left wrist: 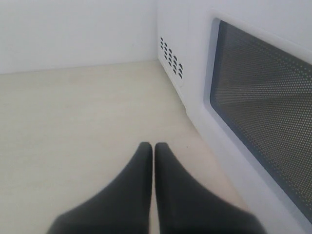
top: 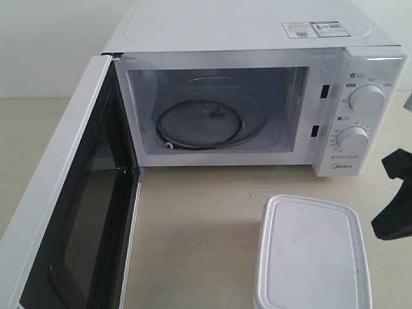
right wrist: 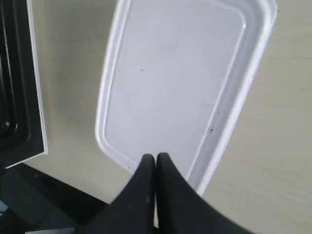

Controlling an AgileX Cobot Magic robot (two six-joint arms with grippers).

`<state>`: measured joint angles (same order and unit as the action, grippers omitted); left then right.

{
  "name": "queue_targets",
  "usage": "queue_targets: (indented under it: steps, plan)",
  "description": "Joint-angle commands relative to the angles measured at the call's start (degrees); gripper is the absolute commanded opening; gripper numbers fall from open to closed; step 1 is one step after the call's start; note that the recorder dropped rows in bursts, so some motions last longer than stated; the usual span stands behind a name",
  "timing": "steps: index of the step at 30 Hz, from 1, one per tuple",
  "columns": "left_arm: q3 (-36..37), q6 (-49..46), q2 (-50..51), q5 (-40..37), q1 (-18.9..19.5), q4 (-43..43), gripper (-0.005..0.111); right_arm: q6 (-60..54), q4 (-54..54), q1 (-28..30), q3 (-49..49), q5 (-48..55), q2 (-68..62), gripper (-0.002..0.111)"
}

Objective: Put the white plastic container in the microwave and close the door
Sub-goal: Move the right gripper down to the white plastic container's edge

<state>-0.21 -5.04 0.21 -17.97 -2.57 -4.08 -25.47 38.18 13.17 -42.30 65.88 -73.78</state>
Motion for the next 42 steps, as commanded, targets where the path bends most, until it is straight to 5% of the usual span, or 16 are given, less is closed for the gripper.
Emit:
queue_targets:
  steps: [1, 8, 10, 17, 23, 42]
  plan:
    - [0.2, 0.6, -0.2, -0.1, 0.2, 0.1, 0.004, -1.2, 0.7, 3.4, 3.2, -3.8, -2.3, 0.0]
    - [0.2, 0.6, -0.2, -0.1, 0.2, 0.1, 0.004, -2.0, 0.2, 4.5, 5.0, -6.8, -4.8, 0.001]
    - [0.2, 0.6, -0.2, -0.1, 0.2, 0.1, 0.004, -3.5, 0.6, 4.3, 5.0, -6.2, -5.6, 0.009]
    - [0.2, 0.6, -0.2, -0.1, 0.2, 0.1, 0.004, -3.9, 0.7, 0.1, 5.9, -9.2, -8.2, 0.081]
    - [0.2, 0.6, -0.2, -0.1, 0.2, 0.1, 0.004, -0.5, 1.6, -4.5, 7.3, -13.5, -14.8, 0.072]
    - [0.2, 0.6, -0.2, -0.1, 0.2, 0.1, 0.004, -7.5, 8.6, -4.7, 6.3, -18.6, -19.6, 0.068]
